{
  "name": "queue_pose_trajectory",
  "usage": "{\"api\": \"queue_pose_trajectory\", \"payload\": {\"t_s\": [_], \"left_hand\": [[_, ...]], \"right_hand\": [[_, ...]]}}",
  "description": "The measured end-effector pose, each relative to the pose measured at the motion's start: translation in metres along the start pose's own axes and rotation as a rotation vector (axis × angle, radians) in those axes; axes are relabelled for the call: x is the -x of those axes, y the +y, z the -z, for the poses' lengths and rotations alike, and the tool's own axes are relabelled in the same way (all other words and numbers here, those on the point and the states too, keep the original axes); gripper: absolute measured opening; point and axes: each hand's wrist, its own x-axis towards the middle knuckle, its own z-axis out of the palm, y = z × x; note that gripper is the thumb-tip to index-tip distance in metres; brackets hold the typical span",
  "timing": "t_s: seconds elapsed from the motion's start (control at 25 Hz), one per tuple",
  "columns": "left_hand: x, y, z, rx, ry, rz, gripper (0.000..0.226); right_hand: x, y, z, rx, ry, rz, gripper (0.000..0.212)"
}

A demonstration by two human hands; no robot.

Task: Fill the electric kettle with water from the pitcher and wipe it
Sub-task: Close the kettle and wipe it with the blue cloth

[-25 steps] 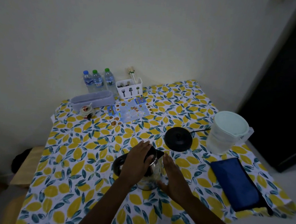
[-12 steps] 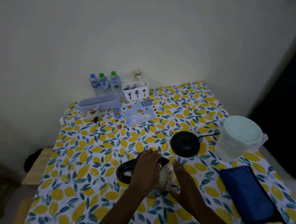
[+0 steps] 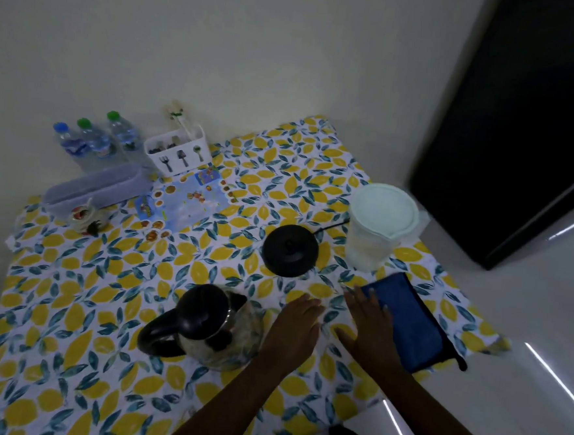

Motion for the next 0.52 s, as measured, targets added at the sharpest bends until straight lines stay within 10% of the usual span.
{"api": "queue_pose_trajectory", "payload": {"t_s": [0.52], "left_hand": [[-0.034,0.011,-0.059,0.067,-0.157,0.048,0.034]], "right_hand": [[-0.014,0.109,0.004,0.213,-0.185,-0.282,0.069]]}}
